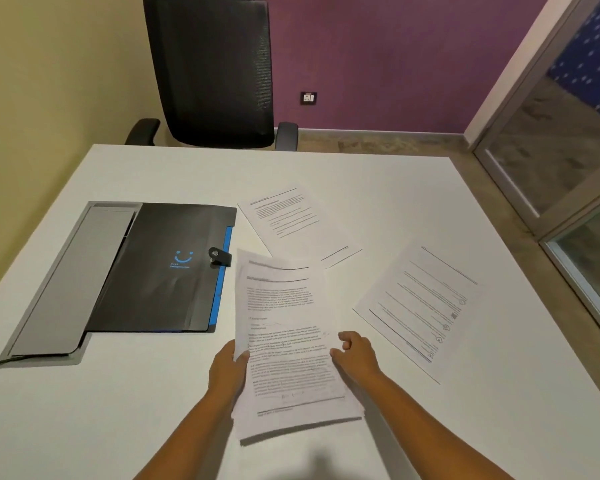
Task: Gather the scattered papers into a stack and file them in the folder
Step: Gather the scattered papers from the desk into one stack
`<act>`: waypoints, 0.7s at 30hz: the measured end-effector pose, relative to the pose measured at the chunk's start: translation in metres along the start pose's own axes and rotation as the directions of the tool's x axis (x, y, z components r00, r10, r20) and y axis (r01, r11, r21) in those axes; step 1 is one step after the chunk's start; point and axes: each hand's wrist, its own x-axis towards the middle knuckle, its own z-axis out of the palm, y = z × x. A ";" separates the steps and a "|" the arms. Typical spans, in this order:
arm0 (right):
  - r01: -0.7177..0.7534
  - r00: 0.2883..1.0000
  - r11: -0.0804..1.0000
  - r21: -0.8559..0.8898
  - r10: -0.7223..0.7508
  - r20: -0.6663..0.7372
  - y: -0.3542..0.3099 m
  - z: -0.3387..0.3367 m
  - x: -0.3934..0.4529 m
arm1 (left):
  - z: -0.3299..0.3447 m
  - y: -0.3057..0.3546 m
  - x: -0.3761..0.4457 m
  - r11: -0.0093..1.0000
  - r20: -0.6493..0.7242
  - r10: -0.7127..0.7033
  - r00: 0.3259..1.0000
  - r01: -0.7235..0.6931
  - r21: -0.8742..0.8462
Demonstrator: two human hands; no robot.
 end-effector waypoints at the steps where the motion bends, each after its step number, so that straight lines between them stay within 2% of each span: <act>1: -0.015 1.000 0.998 0.058 0.016 -0.009 0.001 -0.002 0.000 | -0.002 0.001 0.000 1.000 0.012 0.020 1.000 -0.020 -0.009; 4: -0.095 0.995 0.935 0.341 0.075 0.072 -0.001 -0.014 0.001 | -0.007 0.009 -0.002 0.994 0.069 0.067 0.995 -0.061 -0.086; 6: -0.112 0.986 0.870 0.479 0.038 0.162 -0.009 -0.025 -0.002 | -0.009 0.016 -0.003 0.989 0.097 0.110 0.989 -0.099 -0.109; 7: -0.073 0.987 0.860 0.505 -0.009 0.159 -0.013 -0.031 -0.004 | -0.010 0.020 -0.004 0.984 0.100 0.139 0.985 -0.126 -0.122; 11: 0.231 0.970 0.841 0.489 -0.240 -0.045 -0.035 -0.055 -0.017 | -0.013 0.039 -0.003 0.935 0.053 0.330 0.943 -0.318 -0.159; 14: 0.361 0.930 0.786 0.502 -0.342 -0.133 -0.052 -0.070 -0.027 | -0.016 0.057 -0.006 0.892 -0.021 0.395 0.918 -0.389 -0.229; 17: 0.414 0.908 0.784 0.463 -0.393 -0.145 -0.056 -0.076 -0.030 | -0.019 0.070 -0.011 0.847 -0.005 0.460 0.888 -0.441 -0.296; 21: 0.374 0.926 0.820 0.434 -0.359 -0.118 -0.047 -0.077 -0.029 | -0.017 0.080 -0.017 0.861 0.092 0.500 0.861 -0.483 -0.158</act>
